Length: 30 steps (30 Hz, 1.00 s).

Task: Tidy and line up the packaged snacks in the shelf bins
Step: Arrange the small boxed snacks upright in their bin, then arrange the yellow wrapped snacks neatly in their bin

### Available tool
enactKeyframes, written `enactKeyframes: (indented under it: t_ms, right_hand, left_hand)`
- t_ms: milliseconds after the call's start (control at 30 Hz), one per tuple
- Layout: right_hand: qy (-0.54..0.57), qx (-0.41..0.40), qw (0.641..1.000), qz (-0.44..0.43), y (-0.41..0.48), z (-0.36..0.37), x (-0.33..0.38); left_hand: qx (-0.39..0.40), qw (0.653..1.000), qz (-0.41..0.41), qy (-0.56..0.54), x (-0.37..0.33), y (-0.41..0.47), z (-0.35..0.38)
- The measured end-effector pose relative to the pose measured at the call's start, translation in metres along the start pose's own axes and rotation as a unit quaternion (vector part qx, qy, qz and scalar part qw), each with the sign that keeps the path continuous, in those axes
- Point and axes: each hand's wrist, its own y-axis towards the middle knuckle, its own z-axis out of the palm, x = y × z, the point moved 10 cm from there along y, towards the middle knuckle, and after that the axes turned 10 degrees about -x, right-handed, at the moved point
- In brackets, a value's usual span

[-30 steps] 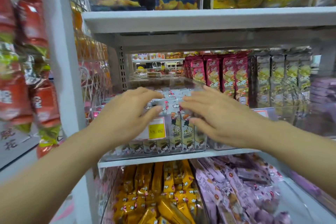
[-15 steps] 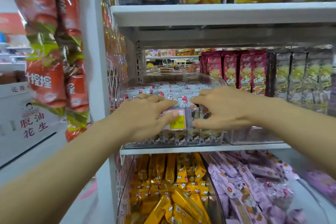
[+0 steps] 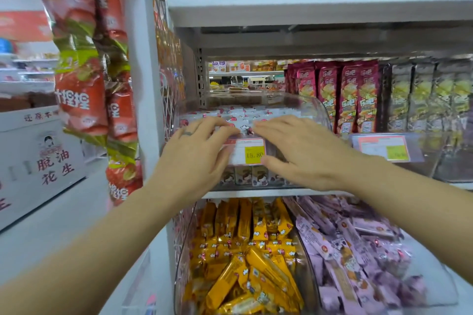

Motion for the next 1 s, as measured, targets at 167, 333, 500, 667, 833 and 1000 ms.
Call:
enactKeyframes:
  t_ms: [167, 333, 500, 667, 833, 1000]
  right_hand:
    - [-0.007, 0.016, 0.999, 0.043, 0.013, 0.013, -0.006]
    - [0.046, 0.018, 0.997, 0.057, 0.01, 0.009, -0.007]
    - [0.108, -0.161, 0.981, 0.011, -0.037, -0.013, 0.025]
    - [0.188, -0.147, 0.971, 0.018, -0.103, 0.028, 0.053]
    - [0.202, 0.042, 0.975, 0.075, -0.142, 0.118, 0.054]
    - [0.231, 0.098, 0.961, 0.117, -0.147, 0.166, 0.056]
  left_hand:
    - [0.013, 0.999, 0.011, 0.046, -0.002, -0.006, 0.009]
    - [0.063, 0.997, -0.018, 0.05, 0.001, -0.004, 0.013]
    - [-0.096, 0.994, -0.008, -0.051, -0.022, -0.03, -0.021]
    - [-0.137, 0.964, -0.045, -0.226, -0.037, -0.106, -0.012]
    - [0.002, 0.951, -0.168, -0.258, -0.022, -0.16, 0.068]
    - [0.099, 0.935, -0.239, -0.243, -0.008, -0.184, 0.124]
